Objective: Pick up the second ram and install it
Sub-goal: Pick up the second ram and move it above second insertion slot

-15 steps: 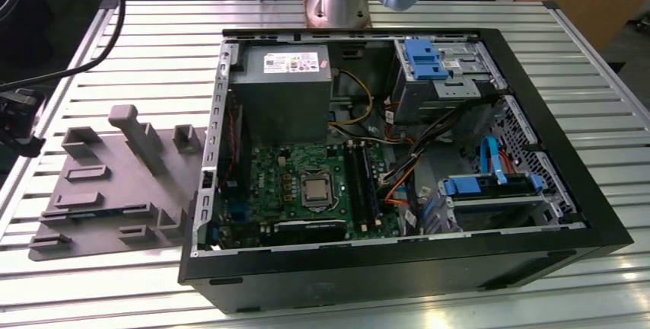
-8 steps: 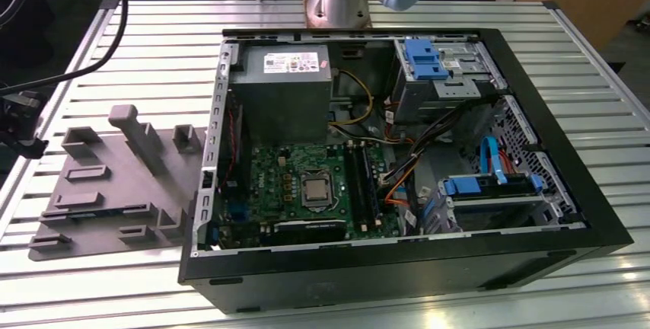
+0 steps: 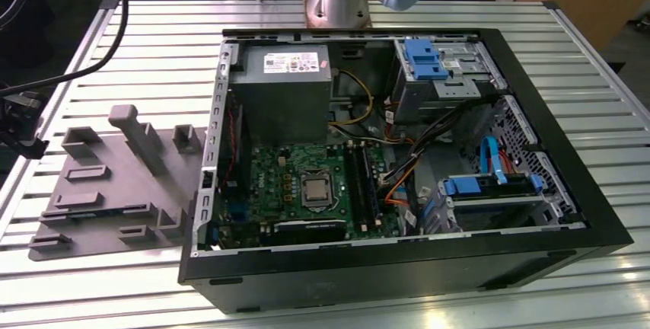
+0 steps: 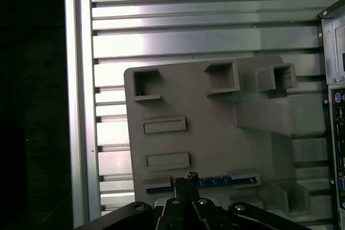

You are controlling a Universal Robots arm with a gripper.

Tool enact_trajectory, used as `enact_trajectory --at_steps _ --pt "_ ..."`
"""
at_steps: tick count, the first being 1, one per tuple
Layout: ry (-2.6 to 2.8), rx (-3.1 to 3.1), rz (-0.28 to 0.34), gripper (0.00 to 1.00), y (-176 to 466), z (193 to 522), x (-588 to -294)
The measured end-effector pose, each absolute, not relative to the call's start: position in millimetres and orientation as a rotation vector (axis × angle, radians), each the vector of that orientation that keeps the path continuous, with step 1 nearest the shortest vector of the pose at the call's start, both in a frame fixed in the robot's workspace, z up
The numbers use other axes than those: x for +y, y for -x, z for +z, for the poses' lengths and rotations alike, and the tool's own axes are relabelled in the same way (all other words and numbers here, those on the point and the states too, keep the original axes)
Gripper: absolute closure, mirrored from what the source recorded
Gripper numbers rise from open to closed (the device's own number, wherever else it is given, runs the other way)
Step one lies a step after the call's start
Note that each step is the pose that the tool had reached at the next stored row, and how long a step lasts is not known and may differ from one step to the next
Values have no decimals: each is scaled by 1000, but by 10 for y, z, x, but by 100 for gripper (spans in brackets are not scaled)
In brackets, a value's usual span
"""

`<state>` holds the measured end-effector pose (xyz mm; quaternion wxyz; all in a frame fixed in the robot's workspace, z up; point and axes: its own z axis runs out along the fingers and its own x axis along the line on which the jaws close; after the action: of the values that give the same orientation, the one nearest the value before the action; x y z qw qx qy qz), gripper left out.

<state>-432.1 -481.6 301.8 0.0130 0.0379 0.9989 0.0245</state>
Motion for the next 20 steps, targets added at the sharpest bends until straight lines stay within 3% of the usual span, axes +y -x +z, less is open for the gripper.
enact_trajectory --at_steps 20 --pt "53 3117 79 89 4321 3018 -4816"
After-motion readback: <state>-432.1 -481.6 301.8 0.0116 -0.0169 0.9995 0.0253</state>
